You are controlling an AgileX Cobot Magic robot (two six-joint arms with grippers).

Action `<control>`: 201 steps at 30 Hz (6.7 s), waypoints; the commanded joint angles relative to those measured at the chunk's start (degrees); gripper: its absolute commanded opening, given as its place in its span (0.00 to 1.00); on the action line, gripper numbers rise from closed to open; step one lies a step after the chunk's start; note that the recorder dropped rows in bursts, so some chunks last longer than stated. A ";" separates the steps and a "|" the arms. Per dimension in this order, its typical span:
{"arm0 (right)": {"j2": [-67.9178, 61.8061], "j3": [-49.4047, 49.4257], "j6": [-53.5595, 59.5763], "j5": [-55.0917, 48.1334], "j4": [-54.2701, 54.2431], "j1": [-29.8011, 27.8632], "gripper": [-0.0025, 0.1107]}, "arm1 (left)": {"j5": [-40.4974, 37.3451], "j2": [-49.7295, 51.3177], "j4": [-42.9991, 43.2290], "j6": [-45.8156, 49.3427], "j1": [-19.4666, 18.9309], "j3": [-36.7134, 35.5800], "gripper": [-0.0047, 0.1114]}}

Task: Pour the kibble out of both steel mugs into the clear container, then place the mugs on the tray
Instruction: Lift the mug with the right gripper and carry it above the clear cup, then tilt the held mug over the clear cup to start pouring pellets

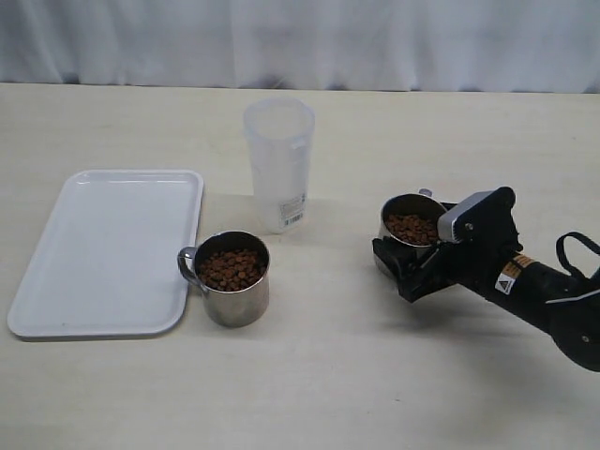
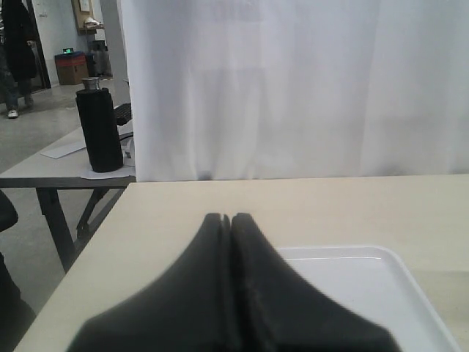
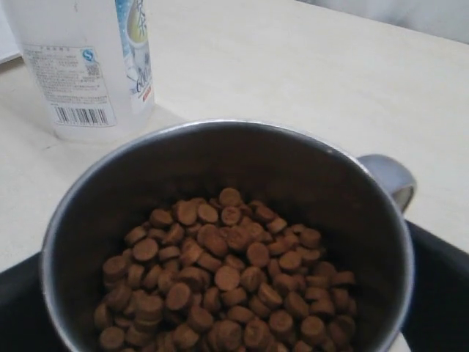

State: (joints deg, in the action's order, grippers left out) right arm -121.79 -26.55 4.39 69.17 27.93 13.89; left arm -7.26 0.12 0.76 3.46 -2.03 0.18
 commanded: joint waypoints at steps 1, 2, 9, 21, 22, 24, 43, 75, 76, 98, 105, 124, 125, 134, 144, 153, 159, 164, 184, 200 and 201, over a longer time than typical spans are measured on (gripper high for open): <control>-0.74 -0.05 -0.19 -0.49 -0.28 -0.48 0.44 | 0.27 -0.12 0.06 -0.32 0.12 -0.18 0.04; -0.74 -0.05 -0.08 -0.24 -0.28 -0.48 0.35 | 0.27 -0.12 0.06 -0.32 0.12 -0.18 0.04; 1.42 1.32 0.52 0.79 -0.28 -0.48 0.06 | 0.27 -0.12 0.06 -0.32 0.12 -0.18 0.04; 28.20 5.56 -11.91 -17.21 -6.51 -0.37 0.06 | 0.27 -0.12 0.06 -0.32 0.12 -0.18 0.04; 30.86 5.56 -12.95 -20.15 -6.49 -0.37 0.06 | 0.27 -0.12 0.06 -0.32 0.12 -0.18 0.04; 35.57 5.56 -13.79 -26.14 -6.49 -0.37 0.06 | 0.27 -0.12 0.06 -0.32 0.12 -0.18 0.04; 56.44 2.75 -17.20 -54.18 -7.54 13.54 0.06 | 0.27 -0.12 0.06 -0.32 0.12 -0.18 0.04; 45.62 -12.02 -77.56 -77.65 66.44 22.74 0.06 | 0.30 -0.12 0.06 -0.32 0.12 -0.18 0.04; 45.58 -12.02 -80.32 -78.28 68.99 22.74 0.06 | 0.30 -0.12 0.06 -0.32 0.12 -0.18 0.04; 29.50 -32.91 -76.76 -81.70 72.02 22.89 0.06 | 0.30 -0.12 0.06 -0.32 0.12 -0.18 0.04; 25.26 -37.27 -70.97 -81.18 72.02 22.89 0.06 | 0.30 -0.12 0.06 -0.32 0.12 -0.18 0.04; 23.64 -40.70 -59.96 -76.34 72.02 22.89 0.06 | 0.30 -0.12 0.06 -0.32 0.12 -0.18 0.04; 23.51 -40.70 -58.36 -75.42 72.02 22.89 0.06 | 0.30 -0.12 0.06 -0.32 0.12 -0.18 0.04; 21.48 -42.07 -53.70 -75.25 72.02 22.89 0.06 | 0.30 -0.12 0.06 -0.32 0.12 -0.18 0.04; 19.65 -45.02 -47.65 -74.90 72.02 22.89 0.06 | 0.30 -0.12 0.06 -0.32 0.12 -0.18 0.04; 19.65 -45.02 -42.12 -74.81 72.02 22.89 0.06 | 0.30 -0.12 0.06 -0.32 0.12 -0.18 0.04; 19.65 -45.02 -37.60 -73.31 72.02 22.89 0.06 | 0.30 -0.12 0.06 -0.32 0.12 -0.18 0.04; 19.65 -45.02 -34.53 -70.92 72.02 22.89 0.06 | 0.30 -0.12 0.06 -0.32 0.12 -0.18 0.04; 18.88 -46.62 -20.96 -70.30 72.02 22.89 0.06 | 0.30 -0.12 0.06 -0.32 0.12 -0.18 0.04; 17.33 -46.75 -12.98 -70.55 72.02 22.89 0.06 | 0.30 -0.12 0.06 -0.32 0.12 -0.18 0.04; 17.33 -46.75 -12.62 -70.55 72.02 22.89 0.06 | 0.30 -0.12 0.06 -0.32 0.12 -0.18 0.04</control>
State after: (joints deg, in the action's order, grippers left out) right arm -104.99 -72.66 -9.31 -1.26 99.60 36.73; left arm -7.26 0.12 0.76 3.46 -2.03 0.18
